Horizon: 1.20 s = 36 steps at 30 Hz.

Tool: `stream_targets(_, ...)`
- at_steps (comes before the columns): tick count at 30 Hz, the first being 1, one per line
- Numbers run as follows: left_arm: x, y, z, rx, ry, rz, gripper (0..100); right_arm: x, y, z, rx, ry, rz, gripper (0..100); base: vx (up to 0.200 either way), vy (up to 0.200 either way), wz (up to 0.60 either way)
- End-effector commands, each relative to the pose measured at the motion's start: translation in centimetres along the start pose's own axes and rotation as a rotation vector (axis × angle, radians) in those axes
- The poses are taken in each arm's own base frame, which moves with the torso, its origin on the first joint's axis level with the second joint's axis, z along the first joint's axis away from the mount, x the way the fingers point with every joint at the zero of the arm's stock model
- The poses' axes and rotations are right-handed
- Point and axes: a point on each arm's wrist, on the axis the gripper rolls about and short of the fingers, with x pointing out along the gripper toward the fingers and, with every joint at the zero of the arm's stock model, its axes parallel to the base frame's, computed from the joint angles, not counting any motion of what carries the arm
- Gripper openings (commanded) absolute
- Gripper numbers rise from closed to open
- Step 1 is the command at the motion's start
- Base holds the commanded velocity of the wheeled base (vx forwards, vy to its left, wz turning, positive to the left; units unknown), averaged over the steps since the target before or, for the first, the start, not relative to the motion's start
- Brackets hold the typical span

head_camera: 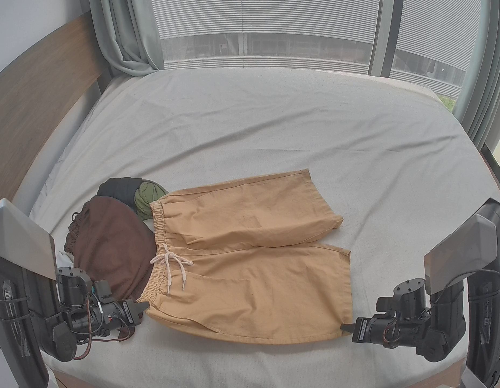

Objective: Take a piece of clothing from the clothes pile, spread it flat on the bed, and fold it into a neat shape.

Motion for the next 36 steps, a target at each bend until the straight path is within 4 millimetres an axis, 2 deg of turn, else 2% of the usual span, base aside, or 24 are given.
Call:
stream_targets(1, 0.2, 0.3, -0.7, -0.009, 0.033, 0.020, 0, 0.0, -0.2, -0.3, 0.005, 0.016, -0.007, 0, 0.000, 0.000, 0.00)
stream_targets(11, 0.3, 0.5, -0.7, -0.015, 0.037, 0.022, 0, 0.0, -0.2, -0.3, 0.007, 0.016, -0.008, 0, 0.000, 0.000, 0.00)
stream_targets(12, 0.3, 0.5, -0.7, -0.016, 0.037, 0.022, 0, 0.0, -0.2, -0.3, 0.007, 0.016, -0.009, 100, 0.000, 0.000, 0.00)
stream_targets(18, 0.3, 0.5, -0.7, -0.016, 0.036, 0.022, 0, 0.0, -0.3, -0.3, 0.009, 0.017, -0.011, 100, 0.000, 0.000, 0.00)
stream_targets(26, 0.3, 0.5, -0.7, -0.016, 0.036, 0.020, 0, 1.1, -1.0, -1.2, 0.016, 0.061, -0.037, 100, 0.000, 0.000, 0.00)
stream_targets(35, 0.3, 0.5, -0.7, -0.020, 0.035, 0.022, 0, 2.0, -0.6, -1.6, -0.001, 0.071, -0.024, 100, 0.000, 0.000, 0.00)
stream_targets(36, 0.3, 0.5, -0.7, -0.021, 0.036, 0.023, 0, 2.1, -0.6, -1.5, 0.002, 0.069, -0.022, 0, 0.000, 0.000, 0.00)
